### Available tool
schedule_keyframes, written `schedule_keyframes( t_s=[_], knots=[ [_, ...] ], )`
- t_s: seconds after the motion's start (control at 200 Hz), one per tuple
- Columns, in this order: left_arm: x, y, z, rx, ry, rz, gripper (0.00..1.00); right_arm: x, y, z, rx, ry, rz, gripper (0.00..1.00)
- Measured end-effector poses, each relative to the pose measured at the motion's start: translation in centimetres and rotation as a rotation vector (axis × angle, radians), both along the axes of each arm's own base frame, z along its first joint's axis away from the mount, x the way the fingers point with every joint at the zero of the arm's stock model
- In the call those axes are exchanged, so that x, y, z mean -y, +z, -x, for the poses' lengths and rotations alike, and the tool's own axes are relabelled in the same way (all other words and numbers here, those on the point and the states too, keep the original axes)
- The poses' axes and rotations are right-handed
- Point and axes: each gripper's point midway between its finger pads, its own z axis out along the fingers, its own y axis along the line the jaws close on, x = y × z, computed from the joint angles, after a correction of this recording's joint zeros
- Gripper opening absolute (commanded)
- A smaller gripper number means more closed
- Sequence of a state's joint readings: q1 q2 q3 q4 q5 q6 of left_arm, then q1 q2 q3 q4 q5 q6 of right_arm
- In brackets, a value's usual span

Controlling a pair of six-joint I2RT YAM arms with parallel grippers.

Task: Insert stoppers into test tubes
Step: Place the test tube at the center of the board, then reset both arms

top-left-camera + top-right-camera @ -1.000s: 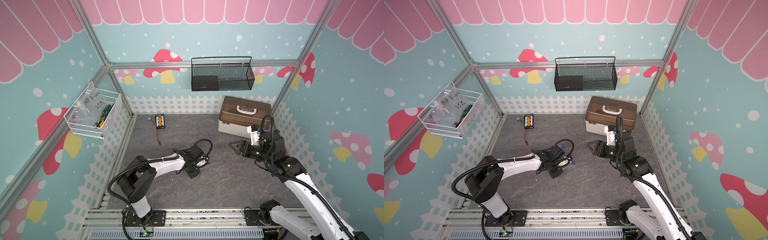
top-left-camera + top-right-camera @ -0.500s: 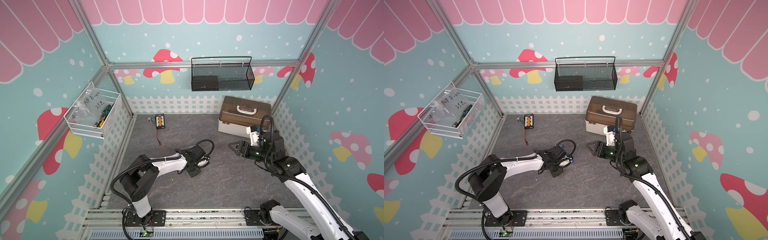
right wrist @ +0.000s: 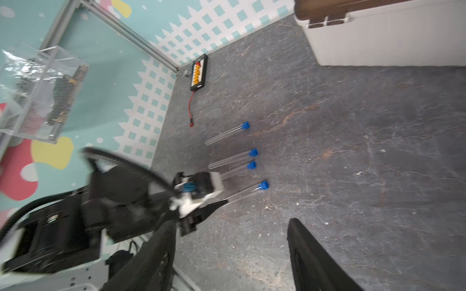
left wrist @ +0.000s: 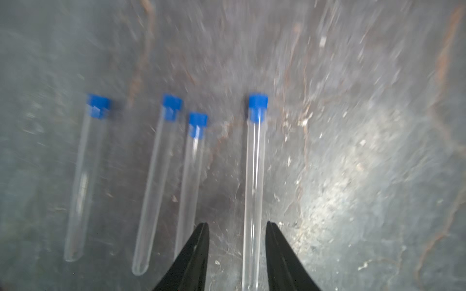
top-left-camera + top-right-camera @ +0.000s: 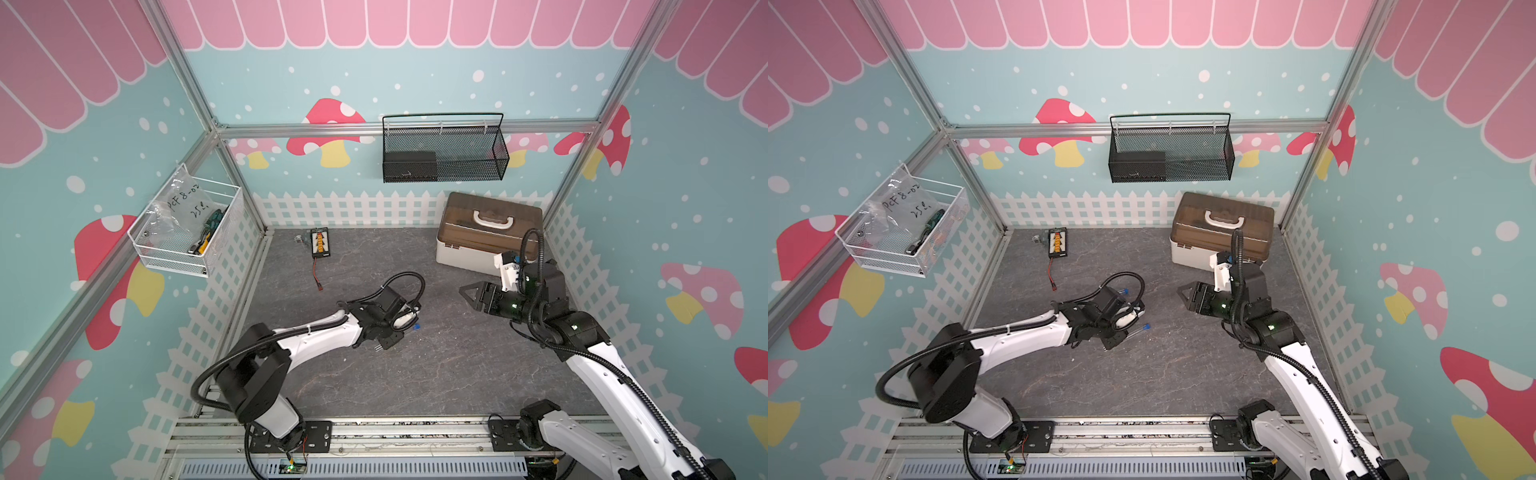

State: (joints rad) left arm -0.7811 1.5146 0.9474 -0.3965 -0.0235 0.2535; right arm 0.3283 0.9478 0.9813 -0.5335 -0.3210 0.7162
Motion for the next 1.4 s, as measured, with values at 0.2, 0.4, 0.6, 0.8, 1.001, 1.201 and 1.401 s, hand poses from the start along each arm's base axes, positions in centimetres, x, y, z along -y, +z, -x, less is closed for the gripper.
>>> schedule_keyframes(
  t_s=[0.2, 0.4, 0.6, 0.8, 1.001, 1.201, 1.401],
  knots=[
    [-3.7, 8.3, -3.3, 0.302, 0.278, 0.367, 0.47, 5.4, -3.7, -4.1, 0.08, -0.216, 0.291, 0.72],
    [-16.8, 9.0, -7.4, 0.51, 0.789, 0.493, 0.61, 12.3, -10.5, -7.1, 0.158, -0.418, 0.68, 0.76],
    [-23.1, 7.5, -7.7, 0.632, 0.935, 0.402, 0.68, 15.7, -16.7, -8.4, 0.158, -0.421, 0.862, 0.79],
    [-27.2, 4.3, -7.4, 0.656, 1.032, 0.345, 0.68, 15.4, -18.0, -10.6, 0.251, -0.355, 0.895, 0.8],
    [-27.1, 3.0, -8.8, 0.67, 1.0, 0.374, 0.68, 18.1, -18.2, -11.0, 0.326, -0.429, 0.828, 0.81],
    [-26.9, 0.4, -9.4, 0.69, 0.974, 0.391, 0.71, 18.0, -18.4, -10.9, 0.352, -0.423, 0.788, 0.84],
    [-27.9, 2.2, -10.5, 0.748, 1.039, 0.389, 0.99, 17.8, -17.6, -11.3, 0.388, -0.429, 0.771, 0.86]
  ],
)
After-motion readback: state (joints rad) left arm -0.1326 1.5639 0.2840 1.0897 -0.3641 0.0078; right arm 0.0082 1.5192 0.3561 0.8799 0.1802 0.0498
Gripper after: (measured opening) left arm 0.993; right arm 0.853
